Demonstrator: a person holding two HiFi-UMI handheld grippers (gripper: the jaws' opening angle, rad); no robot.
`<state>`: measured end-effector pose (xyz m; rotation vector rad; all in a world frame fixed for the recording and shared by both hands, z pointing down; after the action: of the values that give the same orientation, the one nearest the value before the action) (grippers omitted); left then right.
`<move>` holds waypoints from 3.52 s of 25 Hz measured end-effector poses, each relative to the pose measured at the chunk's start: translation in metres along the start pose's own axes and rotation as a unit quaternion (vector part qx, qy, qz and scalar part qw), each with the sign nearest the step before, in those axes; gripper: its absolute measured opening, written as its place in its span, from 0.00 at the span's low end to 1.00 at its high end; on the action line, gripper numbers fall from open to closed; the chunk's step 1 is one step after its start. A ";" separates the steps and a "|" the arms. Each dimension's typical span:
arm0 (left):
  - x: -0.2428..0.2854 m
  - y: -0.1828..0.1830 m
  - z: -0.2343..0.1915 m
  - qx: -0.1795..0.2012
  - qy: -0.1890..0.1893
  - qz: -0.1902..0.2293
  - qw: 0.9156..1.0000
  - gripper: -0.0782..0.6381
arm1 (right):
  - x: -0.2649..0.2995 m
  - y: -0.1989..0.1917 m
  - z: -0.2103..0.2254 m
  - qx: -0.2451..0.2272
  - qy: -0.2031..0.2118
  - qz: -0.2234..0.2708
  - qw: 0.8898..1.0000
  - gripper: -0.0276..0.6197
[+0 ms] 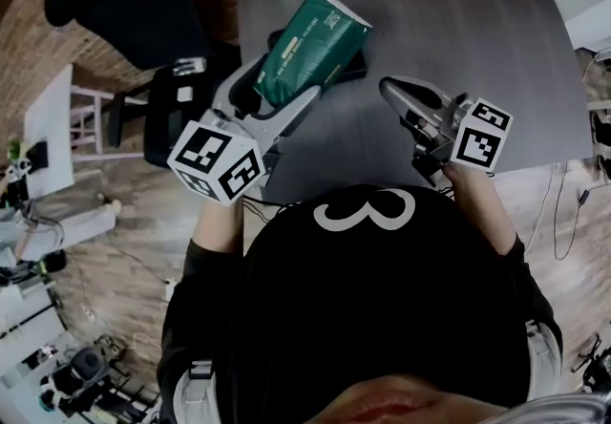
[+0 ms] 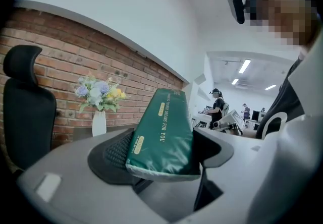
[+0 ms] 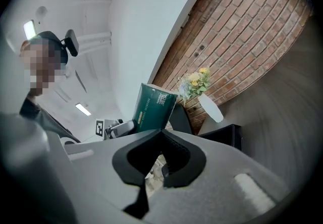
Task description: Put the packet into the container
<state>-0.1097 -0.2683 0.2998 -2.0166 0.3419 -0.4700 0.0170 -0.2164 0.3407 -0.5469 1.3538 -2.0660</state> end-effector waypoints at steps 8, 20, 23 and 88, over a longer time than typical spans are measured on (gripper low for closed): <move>0.006 0.007 -0.017 0.072 -0.045 -0.028 0.996 0.65 | 0.001 -0.023 -0.003 0.013 -0.037 0.007 0.999 0.05; 0.041 -0.008 -0.069 0.114 -0.084 -0.124 0.982 0.65 | 0.007 -0.031 0.005 0.024 -0.086 0.012 0.996 0.05; 0.052 -0.020 -0.081 0.123 -0.094 -0.149 0.977 0.65 | 0.006 -0.034 0.011 0.029 -0.094 0.016 0.995 0.05; 0.043 -0.036 -0.074 0.000 -0.076 -0.116 0.990 0.40 | 0.000 -0.016 0.009 -0.049 -0.129 0.004 0.990 0.05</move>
<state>-0.1045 -0.3275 0.3715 -2.0874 0.0137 -0.4549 0.0184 -0.2172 0.3593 -0.8183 1.3047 -1.8550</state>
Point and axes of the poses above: the fingertips, and each gripper's own axes: x forward along the fingers, z to its right, y out of its top, the point moved 1 cm from there along -x, backward along the fingers, and after that the axes turned 15 degrees about -x, right-handed, at the moved point
